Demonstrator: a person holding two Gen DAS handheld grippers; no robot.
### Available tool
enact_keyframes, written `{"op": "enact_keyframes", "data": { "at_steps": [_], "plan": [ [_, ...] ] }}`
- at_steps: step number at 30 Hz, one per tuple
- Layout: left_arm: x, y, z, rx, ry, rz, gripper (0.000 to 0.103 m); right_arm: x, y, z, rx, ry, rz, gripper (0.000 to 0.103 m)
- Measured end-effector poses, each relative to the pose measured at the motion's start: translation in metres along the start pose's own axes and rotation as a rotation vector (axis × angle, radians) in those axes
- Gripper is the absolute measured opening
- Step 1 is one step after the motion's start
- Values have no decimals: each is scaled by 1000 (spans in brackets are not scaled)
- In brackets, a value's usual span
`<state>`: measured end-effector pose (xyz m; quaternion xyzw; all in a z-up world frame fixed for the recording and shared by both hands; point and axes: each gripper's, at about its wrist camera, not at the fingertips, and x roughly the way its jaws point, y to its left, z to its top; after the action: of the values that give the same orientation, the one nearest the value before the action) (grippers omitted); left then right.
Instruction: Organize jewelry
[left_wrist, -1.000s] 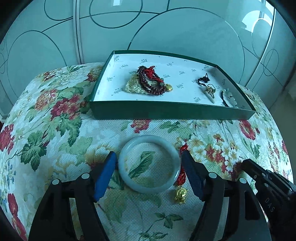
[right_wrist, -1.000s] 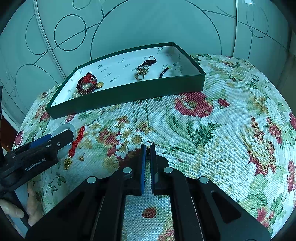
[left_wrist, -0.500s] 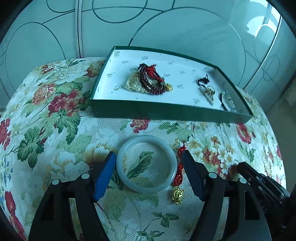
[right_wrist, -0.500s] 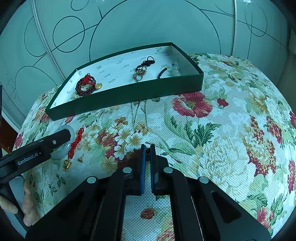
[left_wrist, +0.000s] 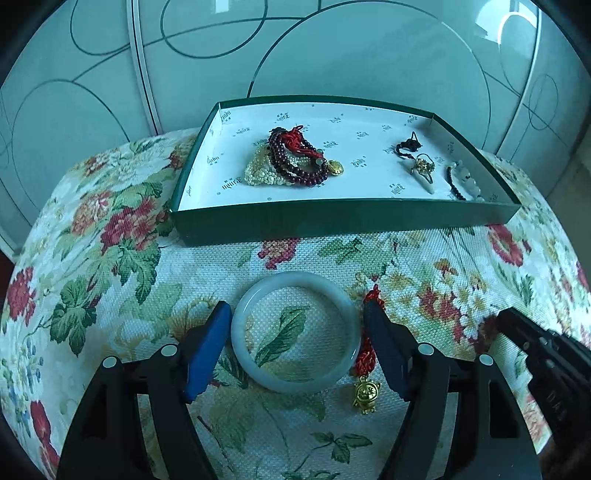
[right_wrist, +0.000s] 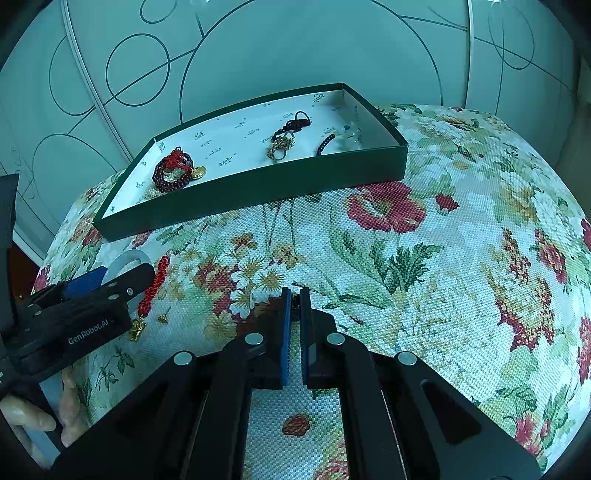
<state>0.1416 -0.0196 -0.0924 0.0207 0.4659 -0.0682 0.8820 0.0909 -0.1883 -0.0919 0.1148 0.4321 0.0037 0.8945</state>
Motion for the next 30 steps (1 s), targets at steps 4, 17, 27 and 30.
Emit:
{"op": "enact_keyframes", "data": {
  "at_steps": [4,17,27,30],
  "plan": [
    [-4,2,-6,6,-13,4,70,0,0,0,3,-1,2,4],
    [-16,17,-6,-34,-43,4,69,-1,-2,0,9,-8,1,4],
    [-35,20,6,-45,-101,-1,69,-13,0,11,-9,-46,1,4],
    [-42,19,14,-43,-125,-11,69,-19,1,20,-14,-68,8,4]
  ]
}}
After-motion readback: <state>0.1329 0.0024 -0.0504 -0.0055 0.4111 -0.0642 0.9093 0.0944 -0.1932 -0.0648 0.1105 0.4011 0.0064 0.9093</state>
